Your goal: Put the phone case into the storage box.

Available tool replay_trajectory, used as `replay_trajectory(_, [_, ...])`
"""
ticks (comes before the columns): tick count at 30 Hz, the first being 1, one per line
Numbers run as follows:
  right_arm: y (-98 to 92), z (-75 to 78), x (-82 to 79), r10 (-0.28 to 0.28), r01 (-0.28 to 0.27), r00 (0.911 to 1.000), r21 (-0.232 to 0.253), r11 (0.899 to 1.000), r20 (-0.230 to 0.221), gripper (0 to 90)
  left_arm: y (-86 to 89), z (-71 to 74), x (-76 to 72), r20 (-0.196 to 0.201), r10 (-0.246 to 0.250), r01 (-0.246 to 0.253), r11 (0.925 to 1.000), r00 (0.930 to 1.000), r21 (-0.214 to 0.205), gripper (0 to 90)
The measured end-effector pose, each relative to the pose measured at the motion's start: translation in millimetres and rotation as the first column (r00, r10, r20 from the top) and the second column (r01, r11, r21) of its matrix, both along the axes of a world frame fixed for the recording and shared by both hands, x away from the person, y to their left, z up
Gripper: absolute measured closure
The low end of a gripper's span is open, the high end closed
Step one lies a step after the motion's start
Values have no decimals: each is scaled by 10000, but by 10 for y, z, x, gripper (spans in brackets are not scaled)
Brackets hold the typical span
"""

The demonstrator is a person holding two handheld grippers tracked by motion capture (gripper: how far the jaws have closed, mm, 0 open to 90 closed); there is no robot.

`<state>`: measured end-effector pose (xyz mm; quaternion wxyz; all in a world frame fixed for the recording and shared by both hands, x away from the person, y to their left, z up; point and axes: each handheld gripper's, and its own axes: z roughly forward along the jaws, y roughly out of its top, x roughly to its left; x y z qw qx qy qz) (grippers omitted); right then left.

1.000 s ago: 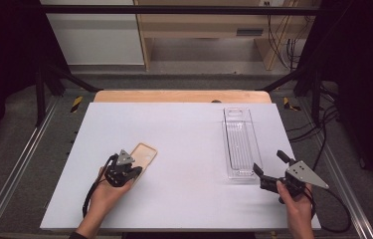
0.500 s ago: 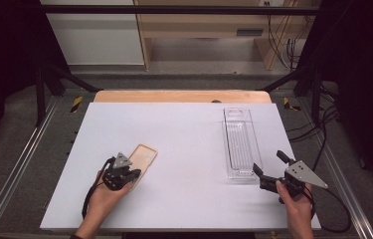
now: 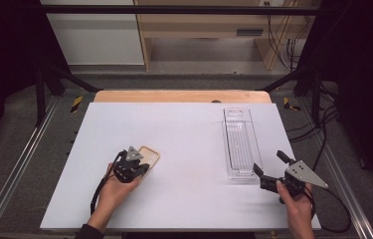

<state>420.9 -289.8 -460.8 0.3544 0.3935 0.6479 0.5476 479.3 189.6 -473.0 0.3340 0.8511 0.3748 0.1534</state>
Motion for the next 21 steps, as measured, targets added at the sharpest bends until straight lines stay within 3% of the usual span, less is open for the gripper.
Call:
replay_trajectory(4, [2, 1, 0, -22, 22, 10000, -38, 10000, 9, 44, -118, -12, -174, -77, -576, 574, 9981, 9983, -218, 900])
replay_trajectory(5, [3, 2, -2, -20, 20, 10000, -28, 10000, 12, 45, -164, -9, -242, -11, -820, 820, 9966, 9966, -94, 900])
replay_trajectory(8, [4, 4, -4, -10, 10, 10000, -13, 10000, 23, 45, -173, -4, -274, 67, -779, 779, 9969, 9969, -119, 900])
replay_trajectory(10, [1, 8, -7, 0, 0, 10000, 8, 10000, 49, 45, -141, 19, -294, 444, -433, 444, 9987, 9981, -239, 900])
replay_trajectory(12, [-6, 12, -11, -18, 18, 10000, 49, 10000, 72, 44, -75, 77, -320, 974, -40, 72, 9994, 9952, -332, 834])
replay_trajectory(13, [-15, 14, -13, -41, 41, 10000, 65, 10000, 54, 45, 20, 147, -354, 1242, 343, -261, 9974, 9917, -667, 777])
replay_trajectory(17, [-19, 11, -7, -20, 19, 10000, 81, 10000, 68, 44, 151, 229, -410, 1649, 764, -600, 9930, 9833, -1020, 618])
replay_trajectory(18, [-18, 12, -7, -18, 18, 10000, 72, 10000, 78, 44, 190, 243, -427, 1677, 849, -656, 9909, 9822, -1175, 519])
replay_trajectory(21, [-11, 18, -12, -17, 16, 10000, 13, 10000, 94, 44, 301, 259, -497, 1818, 1134, -894, 9868, 9768, -1351, 342])
